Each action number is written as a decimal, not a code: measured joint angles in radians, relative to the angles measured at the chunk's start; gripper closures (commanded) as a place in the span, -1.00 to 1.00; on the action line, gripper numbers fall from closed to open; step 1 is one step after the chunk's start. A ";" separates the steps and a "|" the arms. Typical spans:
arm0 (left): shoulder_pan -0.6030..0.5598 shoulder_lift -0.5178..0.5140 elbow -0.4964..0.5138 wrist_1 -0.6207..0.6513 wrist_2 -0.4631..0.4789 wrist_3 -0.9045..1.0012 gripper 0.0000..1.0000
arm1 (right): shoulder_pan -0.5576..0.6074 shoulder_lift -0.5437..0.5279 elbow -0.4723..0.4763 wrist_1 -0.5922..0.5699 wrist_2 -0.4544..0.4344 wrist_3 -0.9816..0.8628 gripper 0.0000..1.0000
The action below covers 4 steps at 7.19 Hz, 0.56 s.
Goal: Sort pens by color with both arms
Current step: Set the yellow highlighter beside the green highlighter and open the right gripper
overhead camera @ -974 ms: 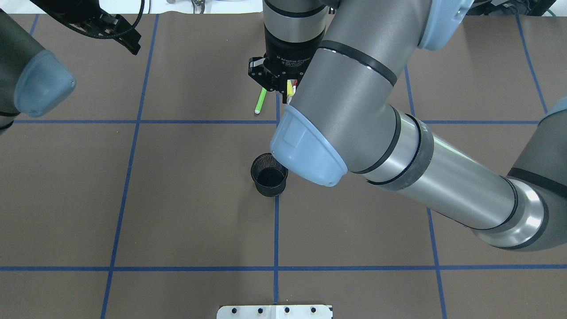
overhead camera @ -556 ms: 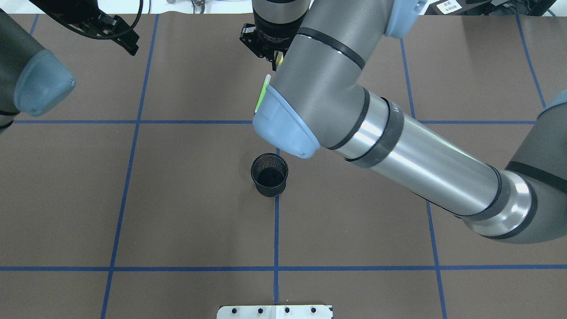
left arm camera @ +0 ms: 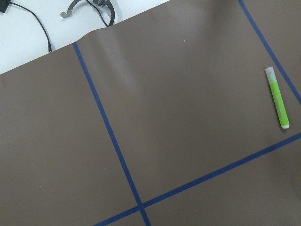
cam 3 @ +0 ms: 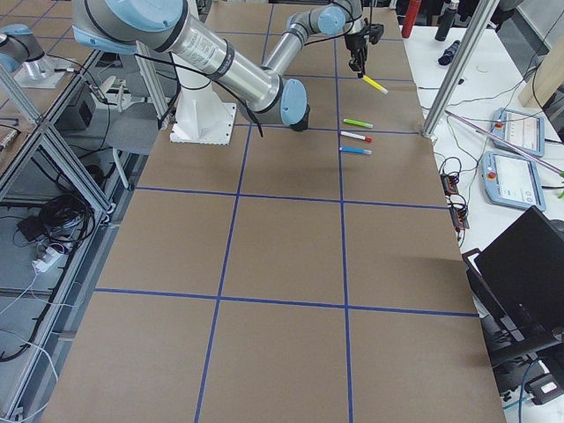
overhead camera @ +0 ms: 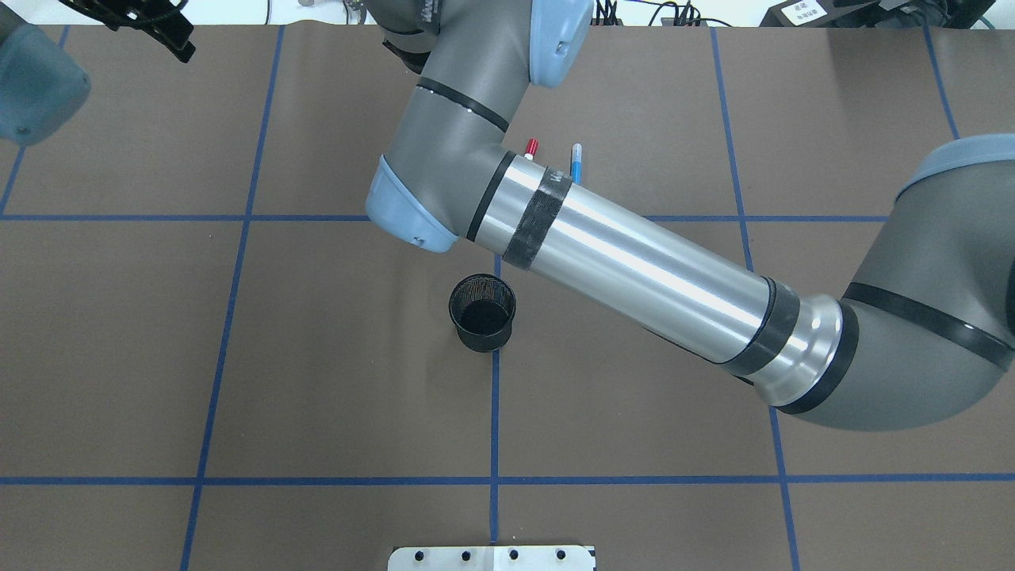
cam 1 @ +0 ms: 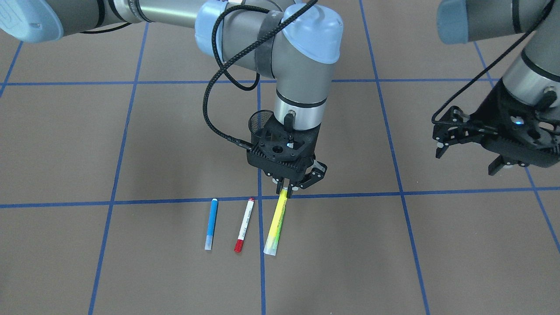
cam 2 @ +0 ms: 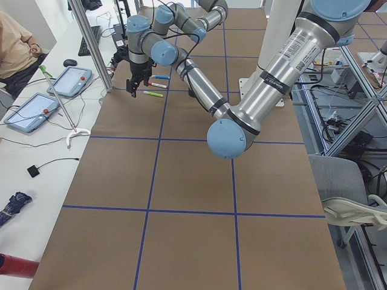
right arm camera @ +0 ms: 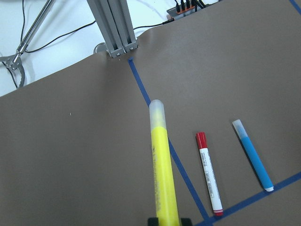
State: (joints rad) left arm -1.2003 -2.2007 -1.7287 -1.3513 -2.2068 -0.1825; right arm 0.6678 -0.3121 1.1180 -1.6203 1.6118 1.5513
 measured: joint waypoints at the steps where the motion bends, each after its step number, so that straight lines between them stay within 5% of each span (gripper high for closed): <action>1: -0.032 0.000 0.030 0.000 -0.024 0.053 -0.99 | -0.040 0.014 -0.075 0.062 -0.075 0.026 1.00; 4: -0.054 0.000 0.049 0.000 -0.038 0.085 -0.99 | -0.168 0.064 -0.291 0.242 -0.245 0.046 1.00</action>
State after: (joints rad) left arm -1.2539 -2.2010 -1.6794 -1.3518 -2.2452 -0.0978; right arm 0.4994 -0.2482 0.8274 -1.3780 1.3672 1.5973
